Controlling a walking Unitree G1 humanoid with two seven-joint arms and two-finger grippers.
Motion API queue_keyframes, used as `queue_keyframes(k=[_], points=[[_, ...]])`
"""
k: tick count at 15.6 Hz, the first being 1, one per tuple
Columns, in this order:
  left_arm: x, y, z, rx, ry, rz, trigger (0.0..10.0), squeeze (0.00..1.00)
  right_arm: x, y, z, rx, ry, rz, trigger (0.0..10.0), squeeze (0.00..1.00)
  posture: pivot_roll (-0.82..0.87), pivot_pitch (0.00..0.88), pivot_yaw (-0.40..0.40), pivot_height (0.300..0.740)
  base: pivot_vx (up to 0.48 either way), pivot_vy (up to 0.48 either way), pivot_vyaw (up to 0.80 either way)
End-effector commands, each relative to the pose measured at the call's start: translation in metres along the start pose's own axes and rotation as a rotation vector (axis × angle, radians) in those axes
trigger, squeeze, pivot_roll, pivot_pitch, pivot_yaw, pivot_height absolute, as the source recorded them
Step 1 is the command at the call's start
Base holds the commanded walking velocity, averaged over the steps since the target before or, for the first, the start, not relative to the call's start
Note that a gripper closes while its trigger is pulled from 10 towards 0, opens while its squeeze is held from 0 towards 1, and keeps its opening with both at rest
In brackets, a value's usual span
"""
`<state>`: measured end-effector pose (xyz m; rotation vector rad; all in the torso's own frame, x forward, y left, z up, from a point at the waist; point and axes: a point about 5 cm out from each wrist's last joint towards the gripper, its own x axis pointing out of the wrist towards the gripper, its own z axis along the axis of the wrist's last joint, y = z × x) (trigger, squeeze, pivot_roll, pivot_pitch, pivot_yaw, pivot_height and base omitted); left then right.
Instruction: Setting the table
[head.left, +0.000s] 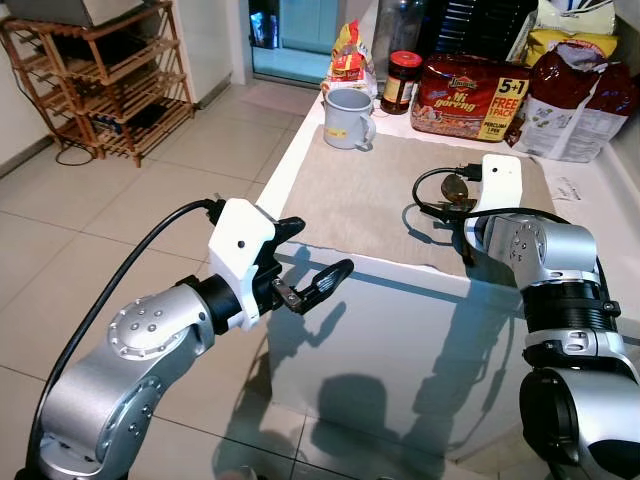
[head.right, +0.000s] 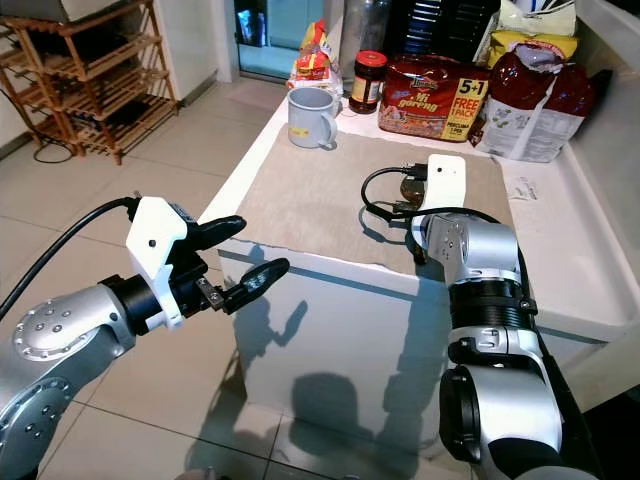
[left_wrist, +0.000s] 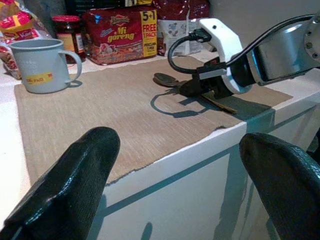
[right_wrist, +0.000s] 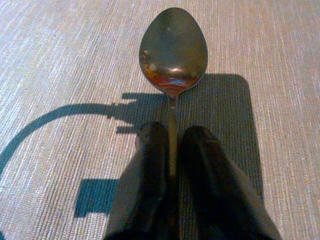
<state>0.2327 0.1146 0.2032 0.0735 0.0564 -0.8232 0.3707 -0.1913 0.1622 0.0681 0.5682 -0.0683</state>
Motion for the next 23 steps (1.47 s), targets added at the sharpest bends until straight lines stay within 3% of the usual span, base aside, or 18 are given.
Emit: queue_keyframes(k=[1,7,13,17,18,19,20,23], points=[[0.002,0.0,0.001,0.011,-0.005,0.006,10.0,0.0,0.0,-0.002,0.004,-0.006,-0.001,-0.003,0.0,0.0,0.07,0.013,-0.079,0.74,0.0,0.0,0.0],[-0.004,0.001,0.004,0.021,-0.005,-0.004,10.0,0.0,-0.003,0.0,0.006,-0.008,-0.014,-0.007,0.0,0.0,0.05,0.009,-0.042,0.74,0.0,0.0,0.0],[-0.002,0.003,0.005,0.03,-0.011,0.003,10.0,0.0,-0.022,0.013,0.028,-0.053,-0.116,-0.015,0.0,0.0,0.04,0.007,-0.035,0.74,0.0,0.0,0.0],[-0.003,0.024,0.006,0.063,-0.039,0.183,10.0,0.0,-0.044,0.016,0.053,-0.051,-0.243,-0.02,0.0,0.0,0.02,0.008,-0.049,0.74,0.0,0.0,0.0],[-0.003,0.036,0.004,0.075,-0.028,0.29,10.0,0.0,-0.05,0.019,0.059,-0.029,-0.299,-0.015,0.0,0.0,0.01,0.011,-0.05,0.74,0.0,0.0,0.0],[-0.002,0.046,0.004,0.091,-0.038,0.372,10.0,0.0,-0.056,0.021,0.066,0.048,-0.422,0.012,0.0,0.0,0.02,0.009,-0.043,0.74,0.0,0.0,0.0],[-0.002,0.046,0.005,0.089,-0.041,0.377,10.0,0.0,-0.057,0.021,0.066,0.061,-0.435,0.016,0.0,0.0,0.02,0.009,-0.043,0.74,0.0,0.0,0.0],[-0.001,0.049,0.009,0.143,-0.079,0.425,10.0,0.0,-0.065,0.031,0.051,0.108,-0.507,0.231,0.0,0.0,0.05,0.0,-0.038,0.74,0.0,0.0,0.0]])
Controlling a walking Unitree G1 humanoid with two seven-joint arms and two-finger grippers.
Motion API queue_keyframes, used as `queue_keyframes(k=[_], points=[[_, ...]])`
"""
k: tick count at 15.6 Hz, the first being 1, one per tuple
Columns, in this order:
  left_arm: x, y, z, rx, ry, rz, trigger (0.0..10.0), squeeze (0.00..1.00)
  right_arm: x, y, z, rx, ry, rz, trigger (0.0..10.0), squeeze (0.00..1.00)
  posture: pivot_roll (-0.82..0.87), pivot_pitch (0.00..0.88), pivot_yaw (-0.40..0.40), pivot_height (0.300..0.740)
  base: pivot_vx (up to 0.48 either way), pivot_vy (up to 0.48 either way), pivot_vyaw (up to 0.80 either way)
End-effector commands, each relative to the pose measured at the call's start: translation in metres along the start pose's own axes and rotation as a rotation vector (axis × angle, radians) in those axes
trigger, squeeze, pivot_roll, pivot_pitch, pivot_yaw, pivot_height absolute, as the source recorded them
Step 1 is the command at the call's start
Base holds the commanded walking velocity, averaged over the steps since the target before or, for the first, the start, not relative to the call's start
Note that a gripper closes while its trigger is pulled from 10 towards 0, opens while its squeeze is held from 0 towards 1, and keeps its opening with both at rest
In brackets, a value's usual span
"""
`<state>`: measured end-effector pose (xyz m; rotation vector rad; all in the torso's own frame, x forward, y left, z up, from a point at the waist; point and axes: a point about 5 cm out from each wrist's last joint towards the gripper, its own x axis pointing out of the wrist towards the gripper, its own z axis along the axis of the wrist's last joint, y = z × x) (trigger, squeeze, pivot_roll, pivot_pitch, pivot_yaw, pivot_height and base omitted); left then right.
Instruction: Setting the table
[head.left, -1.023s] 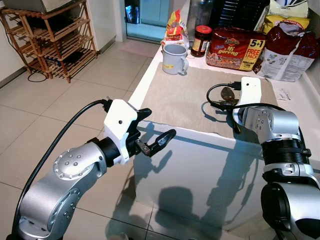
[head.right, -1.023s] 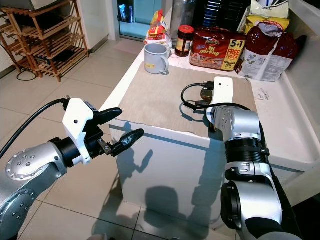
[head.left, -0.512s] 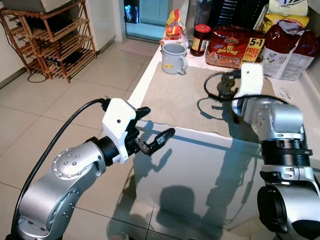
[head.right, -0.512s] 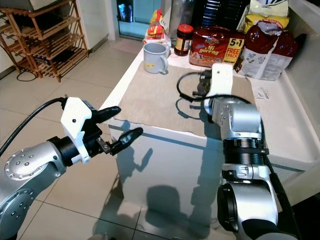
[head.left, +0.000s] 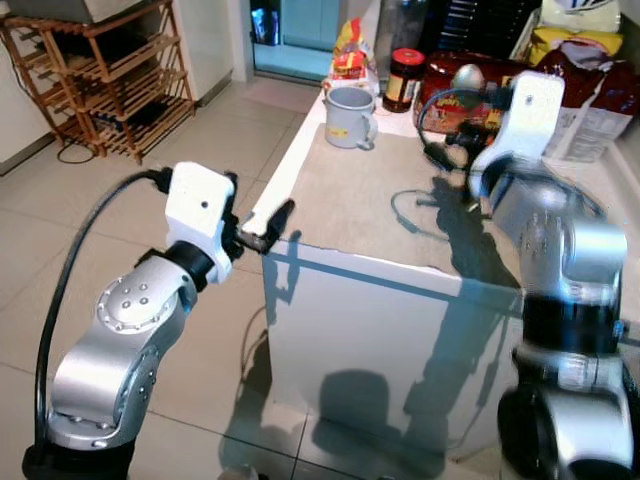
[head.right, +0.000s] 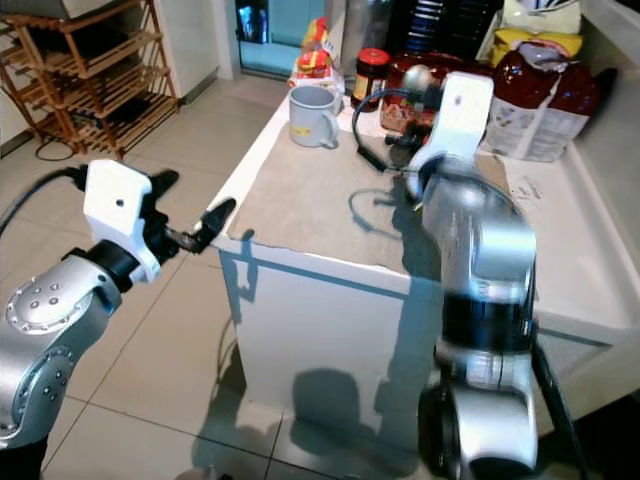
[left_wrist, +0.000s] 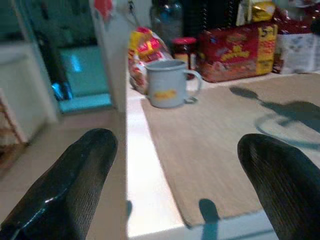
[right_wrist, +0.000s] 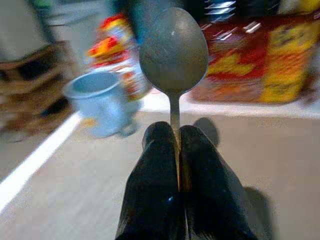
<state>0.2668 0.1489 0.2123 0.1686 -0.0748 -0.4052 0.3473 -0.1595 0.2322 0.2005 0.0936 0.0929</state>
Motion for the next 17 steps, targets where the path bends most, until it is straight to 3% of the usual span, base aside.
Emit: queue_keyframes(k=[1,4,6,7,8,9,13,17], points=[[0.002,0.0,0.002,0.016,-0.014,0.006,10.0,0.0,-0.005,0.001,0.008,0.02,-0.058,0.049,0.0,0.0,0.05,0.0,-0.035,0.74,0.0,0.0,0.0],[-0.003,0.006,-0.003,0.054,0.0,0.052,10.0,0.0,-0.024,0.008,0.0,0.039,-0.099,0.256,0.0,0.0,0.07,0.0,-0.053,0.74,0.0,0.0,0.0],[-0.006,0.005,-0.005,0.061,0.008,0.053,10.0,0.0,-0.03,0.014,-0.002,0.053,-0.129,0.31,0.0,0.0,0.08,0.0,-0.056,0.74,0.0,0.0,0.0],[-0.008,0.003,-0.004,0.054,-0.008,0.045,10.0,0.0,-0.036,0.022,-0.005,0.064,-0.15,0.374,2.2,0.0,0.08,0.0,-0.055,0.74,0.0,0.0,0.0],[-0.01,0.002,-0.004,0.058,-0.012,0.034,10.0,0.0,-0.04,0.026,-0.007,0.06,-0.157,0.412,8.0,0.0,0.08,0.0,-0.054,0.74,0.0,0.0,0.0],[-0.013,-0.001,-0.004,0.073,-0.021,0.007,10.0,0.0,-0.048,0.03,-0.016,0.037,-0.14,0.493,10.0,0.0,0.09,0.0,-0.054,0.74,0.0,0.0,0.0],[-0.027,-0.007,-0.006,0.088,-0.034,-0.071,10.0,0.0,-0.083,0.018,-0.034,-0.026,-0.035,0.764,10.0,0.0,0.09,0.0,-0.055,0.74,0.0,-0.431,0.0],[-0.034,-0.008,-0.013,0.103,-0.009,-0.106,10.0,0.0,-0.097,0.009,-0.039,-0.107,0.001,0.835,10.0,0.0,0.08,0.0,-0.058,0.74,0.0,-0.48,0.0]])
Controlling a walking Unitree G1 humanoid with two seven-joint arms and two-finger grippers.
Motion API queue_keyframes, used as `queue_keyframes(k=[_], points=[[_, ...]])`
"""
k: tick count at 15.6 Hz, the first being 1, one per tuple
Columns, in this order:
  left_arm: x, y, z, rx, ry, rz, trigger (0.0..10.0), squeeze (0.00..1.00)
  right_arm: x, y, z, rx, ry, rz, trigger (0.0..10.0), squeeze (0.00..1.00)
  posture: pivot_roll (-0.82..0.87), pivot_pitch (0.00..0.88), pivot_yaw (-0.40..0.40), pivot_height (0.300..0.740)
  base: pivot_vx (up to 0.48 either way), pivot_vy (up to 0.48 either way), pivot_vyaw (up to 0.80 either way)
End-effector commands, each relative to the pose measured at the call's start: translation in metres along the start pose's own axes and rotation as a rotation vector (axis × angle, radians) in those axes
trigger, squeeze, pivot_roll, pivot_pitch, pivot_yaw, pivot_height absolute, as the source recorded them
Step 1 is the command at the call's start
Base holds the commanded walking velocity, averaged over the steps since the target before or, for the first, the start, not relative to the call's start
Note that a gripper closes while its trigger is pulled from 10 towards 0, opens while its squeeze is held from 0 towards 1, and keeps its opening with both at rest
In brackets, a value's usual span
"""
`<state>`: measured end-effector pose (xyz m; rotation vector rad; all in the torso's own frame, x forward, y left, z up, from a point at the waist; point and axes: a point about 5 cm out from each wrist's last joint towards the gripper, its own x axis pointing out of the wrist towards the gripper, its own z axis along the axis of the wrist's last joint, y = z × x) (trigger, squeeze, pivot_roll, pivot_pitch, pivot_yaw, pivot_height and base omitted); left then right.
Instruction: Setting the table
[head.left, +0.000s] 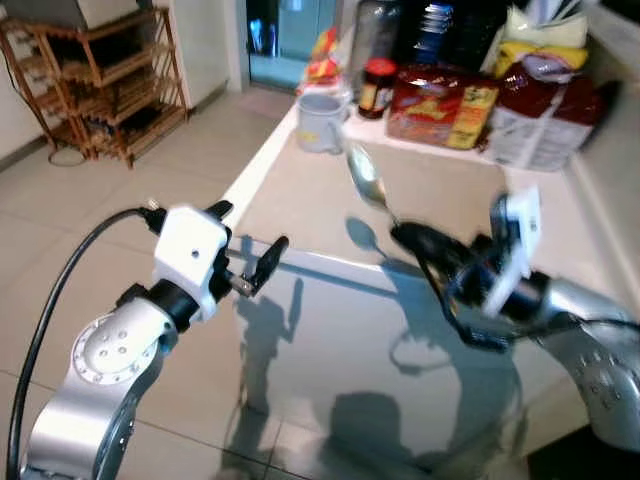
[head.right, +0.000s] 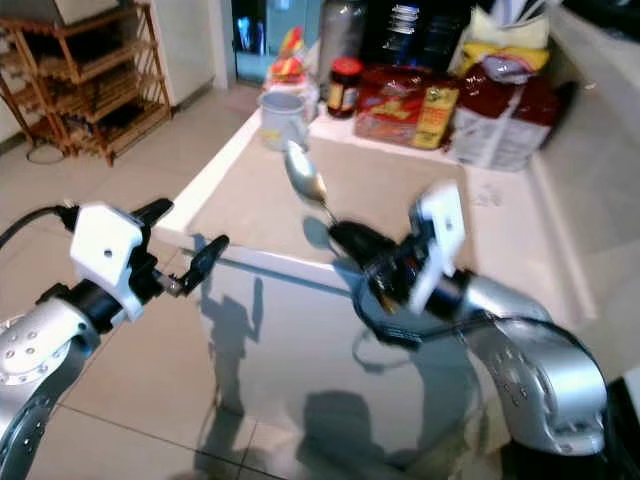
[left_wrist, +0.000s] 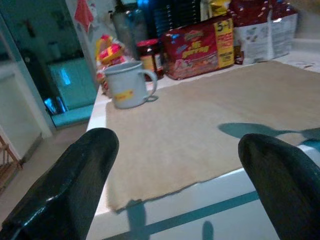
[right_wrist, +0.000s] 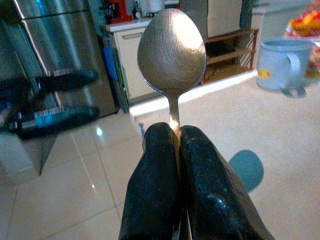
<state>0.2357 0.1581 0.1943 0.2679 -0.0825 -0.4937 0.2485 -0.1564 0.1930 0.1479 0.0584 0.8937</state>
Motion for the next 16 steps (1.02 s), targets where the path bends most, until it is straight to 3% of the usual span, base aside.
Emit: queue_keyframes(k=[1,4,11,15,16], points=[[-0.002,-0.001,0.003,0.01,-0.013,-0.016,10.0,0.0,0.002,0.009,0.009,-0.034,-0.038,0.051,10.0,0.0,0.08,0.0,-0.059,0.74,0.0,-0.48,0.0],[-0.004,-0.004,0.0,0.015,-0.004,-0.045,10.0,0.0,0.0,0.025,0.002,-0.011,-0.017,0.149,10.0,0.0,0.08,0.0,-0.06,0.74,0.0,-0.48,0.0],[-0.006,-0.007,-0.002,0.015,-0.001,-0.078,10.0,0.0,-0.007,0.033,-0.004,-0.015,0.045,0.231,10.0,0.0,0.08,0.0,-0.064,0.74,0.0,-0.48,-0.8],[-0.003,-0.004,-0.003,0.023,0.005,-0.039,10.0,0.0,-0.005,0.026,-0.006,-0.035,0.058,0.177,10.0,0.0,0.08,0.0,-0.063,0.74,0.0,-0.48,-0.36],[0.003,0.003,-0.004,0.023,-0.005,0.059,10.0,0.0,0.0,0.02,-0.008,-0.101,0.064,0.097,10.0,0.0,0.08,0.0,-0.061,0.74,0.0,-0.48,0.0]])
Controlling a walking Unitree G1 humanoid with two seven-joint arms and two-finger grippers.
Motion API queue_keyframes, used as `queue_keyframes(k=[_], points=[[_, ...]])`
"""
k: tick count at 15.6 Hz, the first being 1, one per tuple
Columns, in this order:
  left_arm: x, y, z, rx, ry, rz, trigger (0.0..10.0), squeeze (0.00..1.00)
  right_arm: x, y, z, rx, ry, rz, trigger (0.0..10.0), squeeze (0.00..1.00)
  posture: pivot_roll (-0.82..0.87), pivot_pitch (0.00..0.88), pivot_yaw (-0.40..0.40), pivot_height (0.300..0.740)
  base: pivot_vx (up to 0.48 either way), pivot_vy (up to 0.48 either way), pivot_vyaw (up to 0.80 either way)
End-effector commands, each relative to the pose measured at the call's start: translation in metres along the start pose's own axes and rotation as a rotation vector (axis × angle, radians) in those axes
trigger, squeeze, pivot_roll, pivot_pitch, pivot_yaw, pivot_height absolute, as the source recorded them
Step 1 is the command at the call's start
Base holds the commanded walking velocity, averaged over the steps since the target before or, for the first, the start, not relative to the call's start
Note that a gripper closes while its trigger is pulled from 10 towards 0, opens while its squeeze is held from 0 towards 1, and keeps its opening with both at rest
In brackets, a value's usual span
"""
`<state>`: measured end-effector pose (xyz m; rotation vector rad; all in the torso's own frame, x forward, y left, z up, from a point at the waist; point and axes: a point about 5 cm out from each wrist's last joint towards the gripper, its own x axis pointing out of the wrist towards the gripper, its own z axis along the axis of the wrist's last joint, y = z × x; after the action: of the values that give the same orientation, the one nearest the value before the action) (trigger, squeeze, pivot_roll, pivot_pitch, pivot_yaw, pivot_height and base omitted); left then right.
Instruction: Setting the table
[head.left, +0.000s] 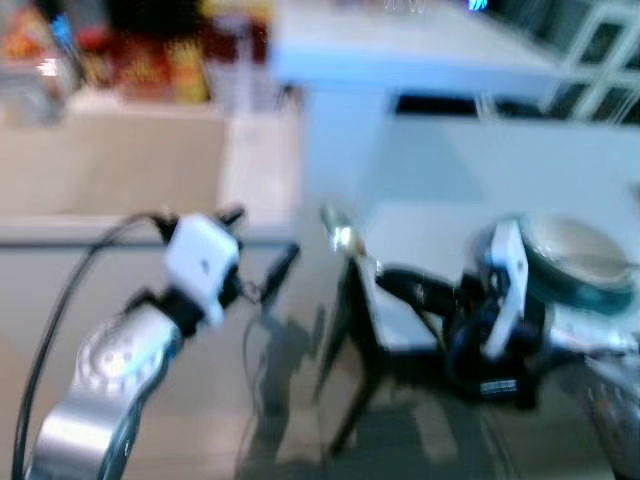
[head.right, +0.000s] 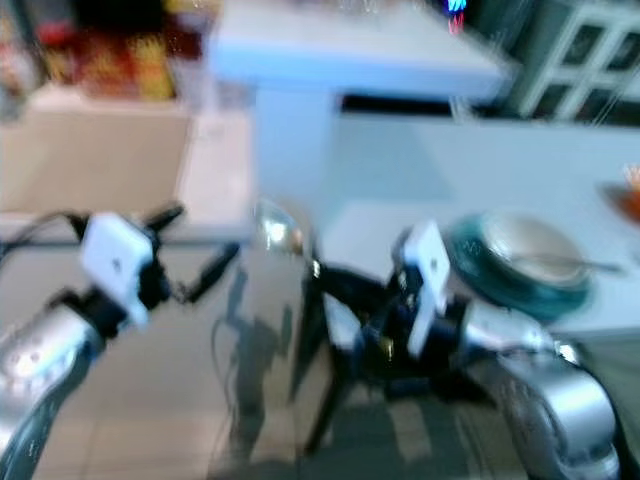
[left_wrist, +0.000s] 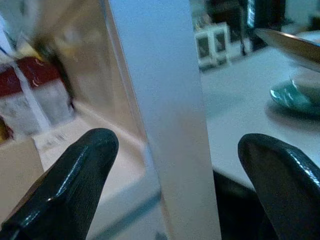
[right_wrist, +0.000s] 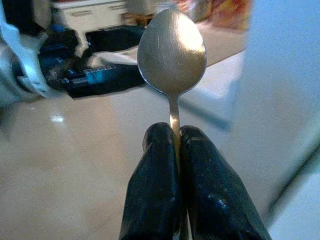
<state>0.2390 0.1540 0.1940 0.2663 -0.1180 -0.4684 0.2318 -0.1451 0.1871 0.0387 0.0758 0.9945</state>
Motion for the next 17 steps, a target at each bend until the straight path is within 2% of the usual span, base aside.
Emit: queue_keyframes(k=[1,3,9,12,17], points=[[0.003,0.013,-0.007,0.008,0.032,0.124,10.0,0.0,0.008,-0.008,-0.002,-0.066,0.009,-0.104,10.0,0.0,0.07,0.0,-0.059,0.74,0.0,-0.48,0.71],[0.007,0.016,-0.008,0.028,0.049,0.154,10.0,0.0,0.011,-0.017,0.0,-0.064,-0.02,-0.199,10.0,0.0,0.07,0.0,-0.054,0.74,0.0,-0.48,0.8],[0.01,0.018,-0.008,0.051,0.051,0.169,10.0,0.0,0.009,-0.031,0.0,-0.111,-0.022,-0.302,10.0,0.0,0.07,0.0,-0.051,0.74,0.0,-0.48,0.8],[0.011,0.016,-0.007,0.058,0.051,0.164,10.0,0.0,0.008,-0.041,0.006,-0.146,-0.017,-0.343,10.0,0.0,0.07,0.0,-0.051,0.74,0.0,-0.48,0.8],[0.012,0.017,-0.007,0.067,0.051,0.166,10.0,0.0,0.016,-0.045,0.013,-0.19,-0.014,-0.33,10.0,0.0,0.07,0.0,-0.054,0.74,0.0,-0.48,0.8]])
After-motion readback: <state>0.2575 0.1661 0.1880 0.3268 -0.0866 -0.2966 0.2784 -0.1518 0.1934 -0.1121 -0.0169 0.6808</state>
